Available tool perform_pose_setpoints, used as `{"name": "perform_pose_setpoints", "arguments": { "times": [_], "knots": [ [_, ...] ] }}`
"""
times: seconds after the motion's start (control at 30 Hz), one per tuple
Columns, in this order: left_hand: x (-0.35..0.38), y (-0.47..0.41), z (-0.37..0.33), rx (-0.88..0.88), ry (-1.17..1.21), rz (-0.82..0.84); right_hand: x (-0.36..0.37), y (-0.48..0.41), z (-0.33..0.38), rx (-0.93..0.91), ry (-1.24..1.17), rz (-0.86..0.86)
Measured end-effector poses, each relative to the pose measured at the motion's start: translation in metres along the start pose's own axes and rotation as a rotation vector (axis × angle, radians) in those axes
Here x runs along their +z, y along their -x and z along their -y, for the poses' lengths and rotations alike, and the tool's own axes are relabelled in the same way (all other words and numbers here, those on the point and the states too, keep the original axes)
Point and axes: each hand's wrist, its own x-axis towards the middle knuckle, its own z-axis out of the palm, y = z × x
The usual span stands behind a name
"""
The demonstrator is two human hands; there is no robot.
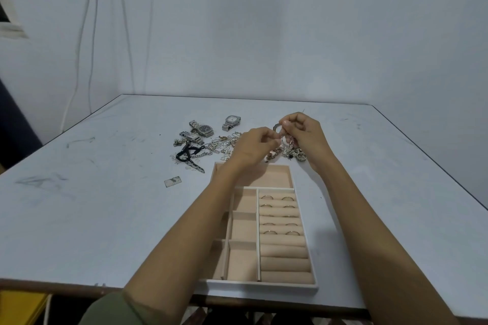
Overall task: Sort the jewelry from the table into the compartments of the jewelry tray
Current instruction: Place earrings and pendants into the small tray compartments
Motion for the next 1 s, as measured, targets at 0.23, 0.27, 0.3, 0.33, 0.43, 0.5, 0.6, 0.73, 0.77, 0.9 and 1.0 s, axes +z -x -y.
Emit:
{"name": "perform_pose_setpoints", "arguments": {
  "times": [0.23,0.27,0.3,0.33,0.43,0.5,0.6,0.73,0.77,0.9,1.0],
  "knots": [
    [0.003,0.001,0.001,0.006,0.048,-0.038,0.001,0.001,0.001,0.013,-0.025,-0.010],
    [0.002,0.001,0.001,-0.002,0.033,-0.055,0.001,0.001,0.000,0.009,-0.021,-0.024],
    [0.000,0.001,0.001,-0.013,0.027,-0.067,0.000,0.000,-0.001,0.005,-0.020,-0.043],
    [-0.002,0.000,0.001,-0.021,0.032,-0.078,-0.001,0.000,-0.001,0.002,-0.019,-0.064],
    [-0.008,-0.001,0.004,-0.032,0.064,-0.119,-0.001,0.000,-0.002,0.019,-0.044,-0.079],
    [-0.010,-0.001,0.004,-0.024,0.065,-0.159,0.001,0.000,-0.002,0.053,-0.068,-0.062],
    [-0.012,-0.001,0.003,-0.005,0.053,-0.234,0.003,0.000,-0.002,0.095,-0.073,-0.046],
    [-0.017,0.000,0.005,0.016,0.025,-0.292,0.001,-0.001,-0.003,0.152,-0.004,-0.017],
    [-0.017,0.000,0.004,0.024,0.020,-0.299,0.002,0.000,-0.004,0.163,0.026,0.003],
    [-0.019,0.001,0.005,0.056,0.000,-0.332,0.006,0.003,-0.007,0.145,0.098,0.064],
    [-0.021,0.002,0.006,0.075,-0.034,-0.326,0.005,0.003,-0.005,0.105,0.124,0.040]
  ]
}}
